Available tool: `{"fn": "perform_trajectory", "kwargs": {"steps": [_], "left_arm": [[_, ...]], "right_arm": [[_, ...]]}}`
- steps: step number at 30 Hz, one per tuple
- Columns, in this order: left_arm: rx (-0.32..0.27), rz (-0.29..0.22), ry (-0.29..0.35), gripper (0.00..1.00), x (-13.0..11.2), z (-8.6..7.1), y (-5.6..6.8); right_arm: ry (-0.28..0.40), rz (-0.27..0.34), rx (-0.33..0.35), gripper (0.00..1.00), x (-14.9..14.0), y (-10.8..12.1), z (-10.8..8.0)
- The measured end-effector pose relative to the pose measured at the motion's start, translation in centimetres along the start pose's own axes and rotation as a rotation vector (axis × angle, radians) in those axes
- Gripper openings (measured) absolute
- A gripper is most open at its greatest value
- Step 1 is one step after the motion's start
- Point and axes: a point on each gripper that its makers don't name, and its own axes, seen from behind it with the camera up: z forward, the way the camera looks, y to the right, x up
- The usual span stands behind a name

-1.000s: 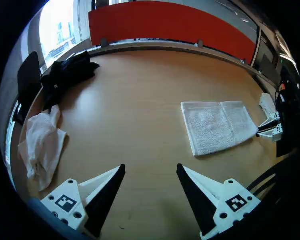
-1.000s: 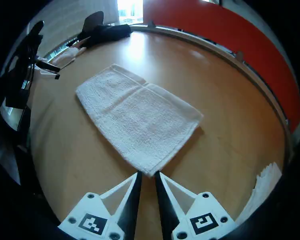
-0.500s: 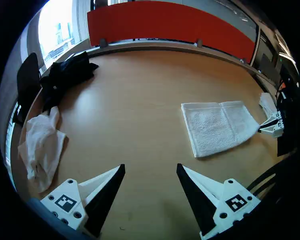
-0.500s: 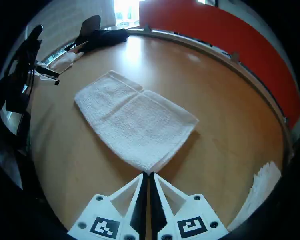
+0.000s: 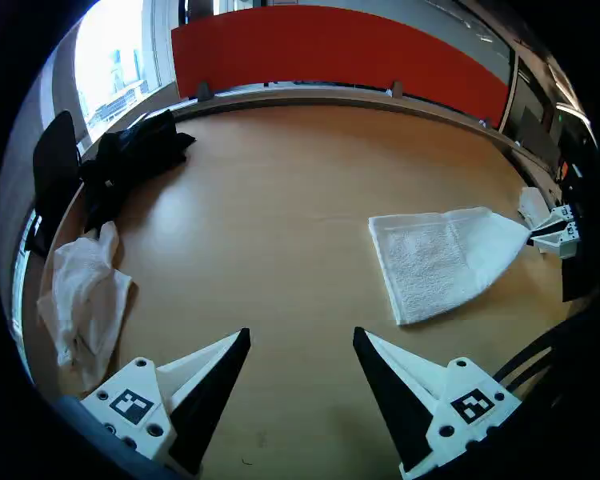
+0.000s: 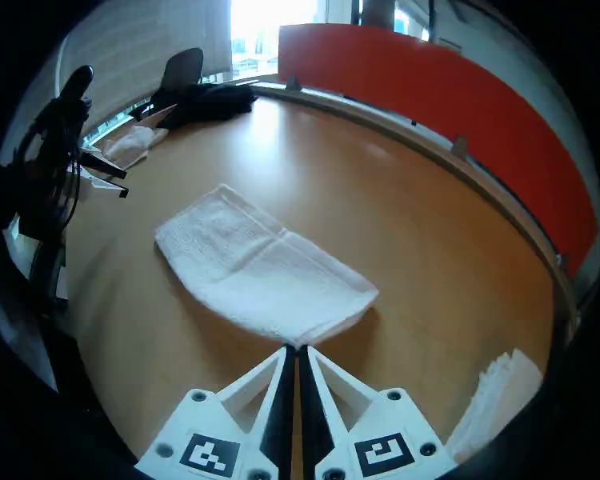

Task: Fold towel

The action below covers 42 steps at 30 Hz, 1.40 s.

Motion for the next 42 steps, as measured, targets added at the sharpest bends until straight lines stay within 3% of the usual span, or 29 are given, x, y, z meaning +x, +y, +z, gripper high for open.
{"fn": "perform_trajectory", "kwargs": {"steps": [26,42], "left_arm": [[-0.005,0.008,0.028,0.96,1.5,-0.1,0.3],[-0.008,0.006,0.032,0.96,1.5,-0.3,0.6]], "right_arm": [[0.106,-0.069,-0.066,0.06,5.7,1.6,-4.8],[0.122,-0.099,-0.042,0.06,6.8,0.8,-4.9]]}}
